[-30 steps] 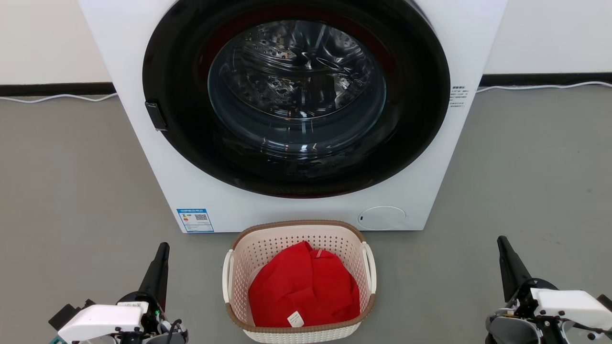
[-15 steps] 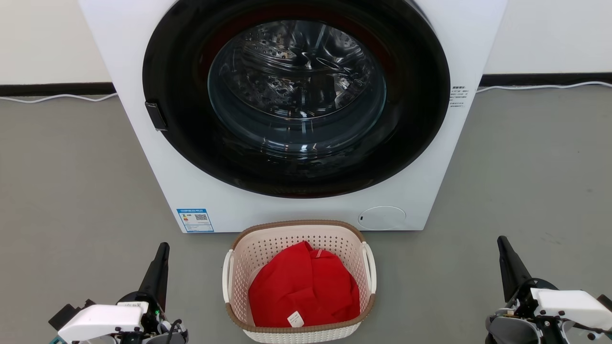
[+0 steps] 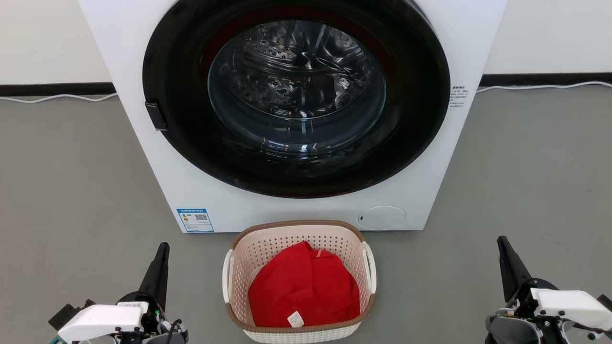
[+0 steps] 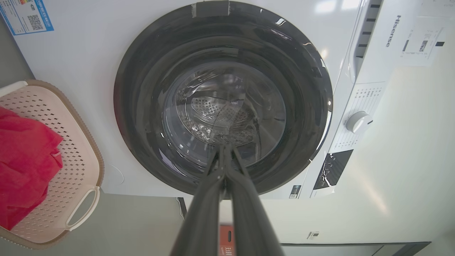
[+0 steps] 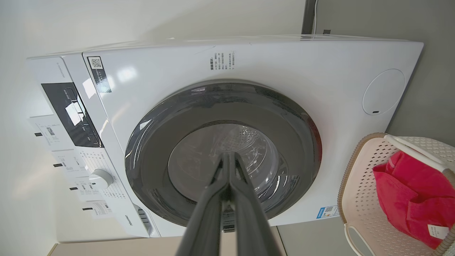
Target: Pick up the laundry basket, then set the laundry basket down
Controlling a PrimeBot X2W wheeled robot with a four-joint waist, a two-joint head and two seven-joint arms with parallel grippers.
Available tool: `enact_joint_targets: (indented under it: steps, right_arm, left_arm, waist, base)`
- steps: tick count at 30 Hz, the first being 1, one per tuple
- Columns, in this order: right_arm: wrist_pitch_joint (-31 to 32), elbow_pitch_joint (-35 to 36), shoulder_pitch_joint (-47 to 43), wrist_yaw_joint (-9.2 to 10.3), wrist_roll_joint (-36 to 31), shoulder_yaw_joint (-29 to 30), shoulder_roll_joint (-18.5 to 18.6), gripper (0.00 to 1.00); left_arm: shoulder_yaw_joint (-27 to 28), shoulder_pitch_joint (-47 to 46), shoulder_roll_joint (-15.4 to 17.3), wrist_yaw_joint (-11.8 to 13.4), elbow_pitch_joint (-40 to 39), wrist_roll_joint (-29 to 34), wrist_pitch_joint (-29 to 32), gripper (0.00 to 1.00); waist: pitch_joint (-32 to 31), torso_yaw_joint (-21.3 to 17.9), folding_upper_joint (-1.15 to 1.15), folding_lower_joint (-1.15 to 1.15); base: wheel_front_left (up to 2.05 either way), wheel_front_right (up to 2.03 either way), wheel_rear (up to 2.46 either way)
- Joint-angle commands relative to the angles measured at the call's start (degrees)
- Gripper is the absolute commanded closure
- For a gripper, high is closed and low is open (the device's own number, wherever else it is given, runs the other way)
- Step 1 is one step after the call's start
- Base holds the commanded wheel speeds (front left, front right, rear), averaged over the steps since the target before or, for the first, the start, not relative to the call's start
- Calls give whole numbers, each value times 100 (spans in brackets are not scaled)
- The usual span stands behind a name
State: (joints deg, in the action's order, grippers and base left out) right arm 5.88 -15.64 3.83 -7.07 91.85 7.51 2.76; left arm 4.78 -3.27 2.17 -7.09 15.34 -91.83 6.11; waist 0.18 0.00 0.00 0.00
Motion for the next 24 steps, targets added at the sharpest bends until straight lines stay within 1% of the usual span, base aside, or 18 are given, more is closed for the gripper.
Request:
enact_joint_targets:
  steps: [1,24]
  right_arm:
    - [61,162,235,-42,31,-98,16,100]
    - [62,162,235,-42,29,-96,14,100]
  left_arm:
    - [173,-292,71,-40,-130,-34,37,100]
    - [173,-292,71,-40,-130,-35,37,100]
  waist:
    - [0,0,0,0]
    - [0,0,0,0]
  base:
    - [0,0,0]
    - [0,0,0]
